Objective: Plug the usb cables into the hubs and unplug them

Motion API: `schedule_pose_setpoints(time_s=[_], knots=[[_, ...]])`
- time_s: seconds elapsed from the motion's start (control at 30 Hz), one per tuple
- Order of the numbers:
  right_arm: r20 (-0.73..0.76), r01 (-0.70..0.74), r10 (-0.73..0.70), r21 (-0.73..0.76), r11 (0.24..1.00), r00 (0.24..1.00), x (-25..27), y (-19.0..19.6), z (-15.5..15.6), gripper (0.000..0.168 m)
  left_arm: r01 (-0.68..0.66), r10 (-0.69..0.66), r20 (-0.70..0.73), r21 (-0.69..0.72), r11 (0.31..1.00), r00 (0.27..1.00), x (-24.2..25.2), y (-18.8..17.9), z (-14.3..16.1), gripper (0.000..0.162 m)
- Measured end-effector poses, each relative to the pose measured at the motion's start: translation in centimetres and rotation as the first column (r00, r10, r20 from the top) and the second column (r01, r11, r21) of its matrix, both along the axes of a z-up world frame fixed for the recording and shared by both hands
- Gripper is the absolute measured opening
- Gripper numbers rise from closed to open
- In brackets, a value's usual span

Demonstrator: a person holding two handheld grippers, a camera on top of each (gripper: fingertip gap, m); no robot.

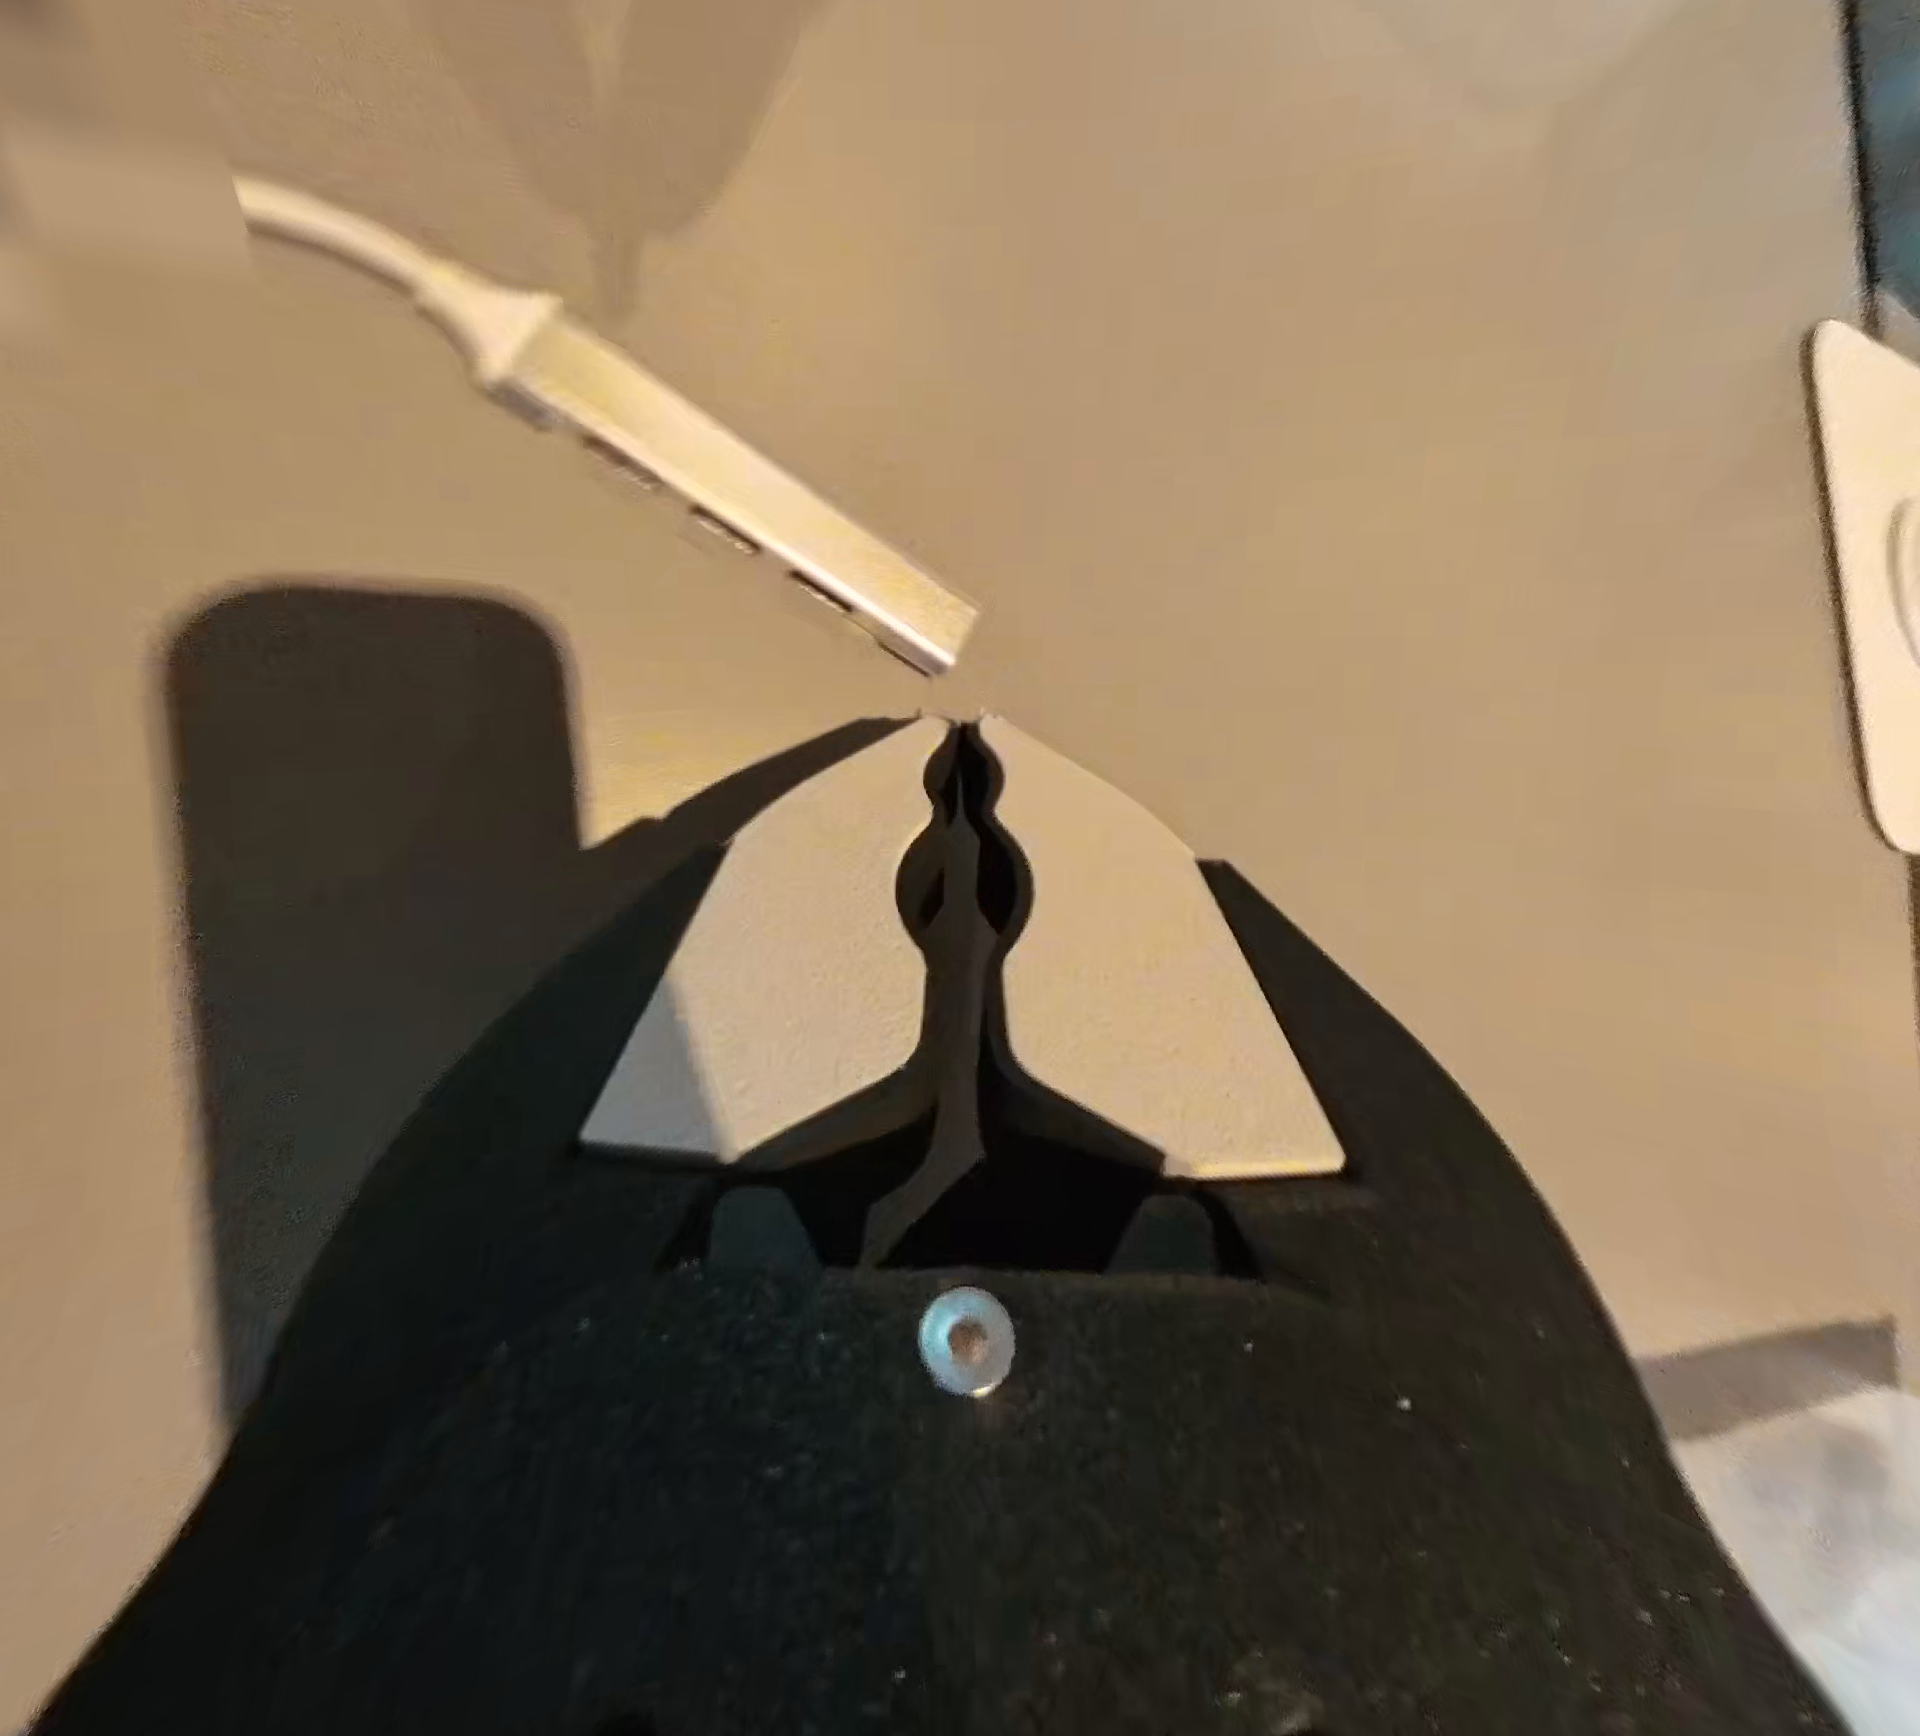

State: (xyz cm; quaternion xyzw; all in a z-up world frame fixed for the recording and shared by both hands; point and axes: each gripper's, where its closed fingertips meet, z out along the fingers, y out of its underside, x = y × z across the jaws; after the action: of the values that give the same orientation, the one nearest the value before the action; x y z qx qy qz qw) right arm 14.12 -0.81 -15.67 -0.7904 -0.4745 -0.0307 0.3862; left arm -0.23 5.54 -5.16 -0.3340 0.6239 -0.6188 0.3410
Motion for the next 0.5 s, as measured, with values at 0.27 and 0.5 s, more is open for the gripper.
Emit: schedule_pose_setpoints(time_s=[0.27,0.5], knots=[[-0.053,0.468,-0.471,-0.053,0.882,0.881,-0.1,-2.3,2.7,0.022,0.000,0.001,0.031,-0.020,1.000,1.000,-0.4,0.2,0.4,0.007],[-0.100,0.691,-0.694,-0.066,0.720,0.713,-4.8,-2.4,3.3,0.038,-0.008,0.009,0.051,-0.018,1.000,0.999,-0.2,-0.1,0.5,0.007]])
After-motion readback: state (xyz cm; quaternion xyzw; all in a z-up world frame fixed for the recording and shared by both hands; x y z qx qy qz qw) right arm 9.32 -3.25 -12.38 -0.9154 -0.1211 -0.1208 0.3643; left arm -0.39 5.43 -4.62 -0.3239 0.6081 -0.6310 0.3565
